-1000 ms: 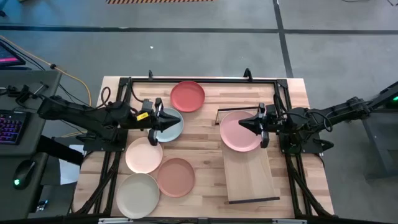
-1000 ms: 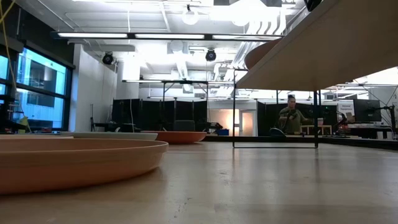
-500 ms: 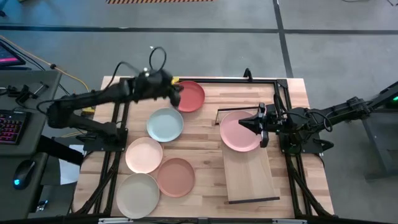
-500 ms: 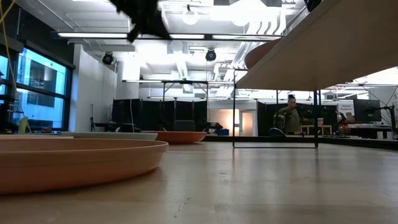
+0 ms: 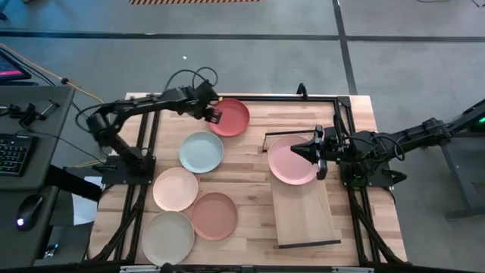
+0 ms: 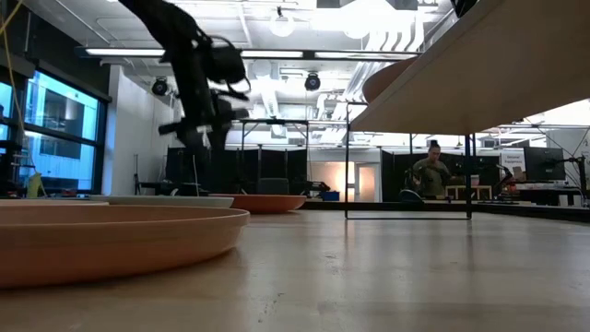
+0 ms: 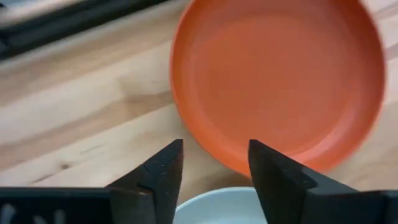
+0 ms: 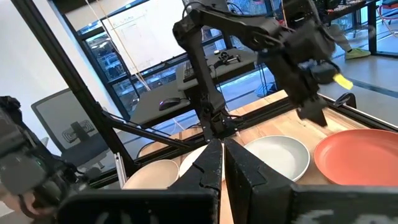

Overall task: Place and stack plates onto a shelf
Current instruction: Stack the orange plate on top of the pink plate on the shelf

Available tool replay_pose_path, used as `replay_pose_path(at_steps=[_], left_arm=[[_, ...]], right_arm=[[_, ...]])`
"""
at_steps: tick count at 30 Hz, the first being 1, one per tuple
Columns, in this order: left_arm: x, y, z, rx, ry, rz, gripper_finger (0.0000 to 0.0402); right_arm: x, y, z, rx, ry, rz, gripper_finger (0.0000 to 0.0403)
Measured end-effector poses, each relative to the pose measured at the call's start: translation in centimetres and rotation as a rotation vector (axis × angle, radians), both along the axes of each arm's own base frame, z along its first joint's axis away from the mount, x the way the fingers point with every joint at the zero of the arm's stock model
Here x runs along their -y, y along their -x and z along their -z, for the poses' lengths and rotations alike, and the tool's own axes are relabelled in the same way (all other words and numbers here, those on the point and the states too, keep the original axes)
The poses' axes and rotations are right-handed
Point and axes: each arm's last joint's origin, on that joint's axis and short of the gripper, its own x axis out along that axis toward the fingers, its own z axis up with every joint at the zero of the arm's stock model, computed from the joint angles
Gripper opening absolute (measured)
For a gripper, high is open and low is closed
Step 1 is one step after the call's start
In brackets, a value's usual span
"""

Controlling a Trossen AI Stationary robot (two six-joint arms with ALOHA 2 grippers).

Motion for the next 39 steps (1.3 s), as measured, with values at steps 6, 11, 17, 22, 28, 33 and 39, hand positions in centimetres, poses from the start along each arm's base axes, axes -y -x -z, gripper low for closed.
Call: replay_pose_path(at_steps=[6,11,17,22,28,33,39], left_arm=[[-0.8,-1.1,2.8,-0.013,0.051,-0.088,0.0203],[-1.4,-1.1,3.6,-0.002,0.068,-0.166,0.0205],[-2.0,-0.9,4.5,-0.009,0.096,-0.248,0.0205],[-2.1,-1.1,5.3,-0.024,0.11,-0.247,0.0199],[-2.0,-1.4,6.5,-0.045,0.15,-0.25,0.0161],[-2.0,-1.5,6.7,-0.042,0.154,-0.261,0.0105],[-2.1,-1.6,5.3,0.007,0.092,-0.232,0.0012]], right_arm=[[0.0,0.0,0.0,0.0,-0.017,0.018,0.0],[-0.1,-0.4,0.3,-0.014,-0.02,0.025,0.0],[-0.3,-1.1,0.8,-0.045,-0.022,0.027,0.0],[-0.3,-1.3,1.0,-0.05,-0.043,0.03,0.0],[-0.3,-1.3,0.7,-0.022,-0.052,0.029,0.0],[-0.3,-1.3,0.5,-0.005,-0.05,0.028,0.0],[-0.3,-1.3,0.5,-0.006,-0.048,0.028,0.0]])
